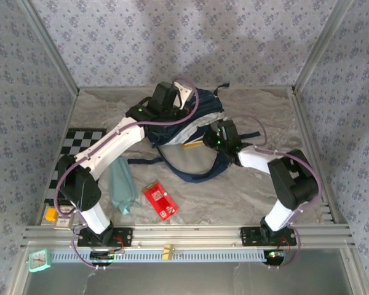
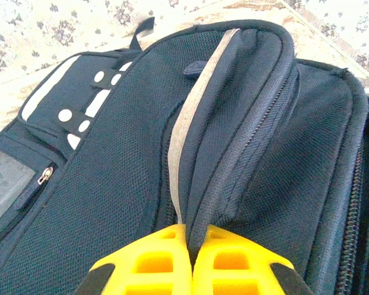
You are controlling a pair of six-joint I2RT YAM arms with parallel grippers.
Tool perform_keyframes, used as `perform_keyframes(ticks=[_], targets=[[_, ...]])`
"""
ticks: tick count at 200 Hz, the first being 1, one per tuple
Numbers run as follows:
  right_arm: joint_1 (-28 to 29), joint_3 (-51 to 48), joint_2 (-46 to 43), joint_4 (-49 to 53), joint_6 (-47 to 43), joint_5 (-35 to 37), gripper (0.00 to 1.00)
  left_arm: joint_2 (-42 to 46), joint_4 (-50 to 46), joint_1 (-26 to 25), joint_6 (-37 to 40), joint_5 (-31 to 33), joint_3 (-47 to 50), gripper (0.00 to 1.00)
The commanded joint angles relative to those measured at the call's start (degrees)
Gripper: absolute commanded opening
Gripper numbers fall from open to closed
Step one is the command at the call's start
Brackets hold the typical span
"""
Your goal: Pack books, pencil case, and school supplies into a backpack
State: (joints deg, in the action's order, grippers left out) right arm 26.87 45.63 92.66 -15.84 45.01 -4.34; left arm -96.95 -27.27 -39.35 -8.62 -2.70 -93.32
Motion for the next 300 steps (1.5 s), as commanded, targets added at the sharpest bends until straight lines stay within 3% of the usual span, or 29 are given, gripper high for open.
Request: perform_keyframes(ticks=[1, 31, 45, 72, 97, 134, 158, 232, 276, 300], targets=[[1.10, -5.65, -11.44, 7.00, -2.82, 3.71, 0.33, 1.19, 4.71, 0.43, -4.04, -3.74, -2.17, 0.06], [0.97, -10.92, -26.25, 22.94, -2.16, 8.09, 0.38, 3.73, 6.41, 2.25, -11.03, -11.99, 3.33, 0.39], [0.84, -12.82, -32.76, 29.48, -1.29, 9.40, 0.41, 7.11, 9.36, 4.09, -15.71, -14.70, 8.67, 0.49], [-1.81, -12.61, -38.56, 44.03, 0.14, 6.10, 0.51, 13.88, 13.38, 9.91, -25.10, -14.90, 20.24, 0.58], [-2.51, -11.38, -37.55, 41.97, -1.41, -2.83, 0.58, 16.04, 13.02, 17.33, -30.41, -14.43, 28.08, 0.61], [4.36, -5.19, -29.26, 39.06, 0.35, -5.50, 0.64, 10.69, 17.41, 28.47, -39.89, -18.04, 35.02, 0.61], [8.78, -2.07, -23.56, 34.79, 2.33, -6.47, 0.64, 3.84, 22.11, 31.98, -42.66, -22.14, 34.44, 0.61], [14.84, -2.27, -15.44, 27.18, 9.43, -4.29, 0.67, -9.23, 32.45, 31.86, -48.93, -25.09, 32.00, 0.58], [14.66, -2.28, -12.54, 26.18, 9.15, -3.50, 0.67, -12.27, 34.23, 30.02, -48.91, -24.70, 30.08, 0.44], [13.30, -2.12, -12.03, 25.55, 7.80, -2.23, 0.67, -12.99, 33.66, 28.35, -48.42, -24.77, 28.65, 0.22]])
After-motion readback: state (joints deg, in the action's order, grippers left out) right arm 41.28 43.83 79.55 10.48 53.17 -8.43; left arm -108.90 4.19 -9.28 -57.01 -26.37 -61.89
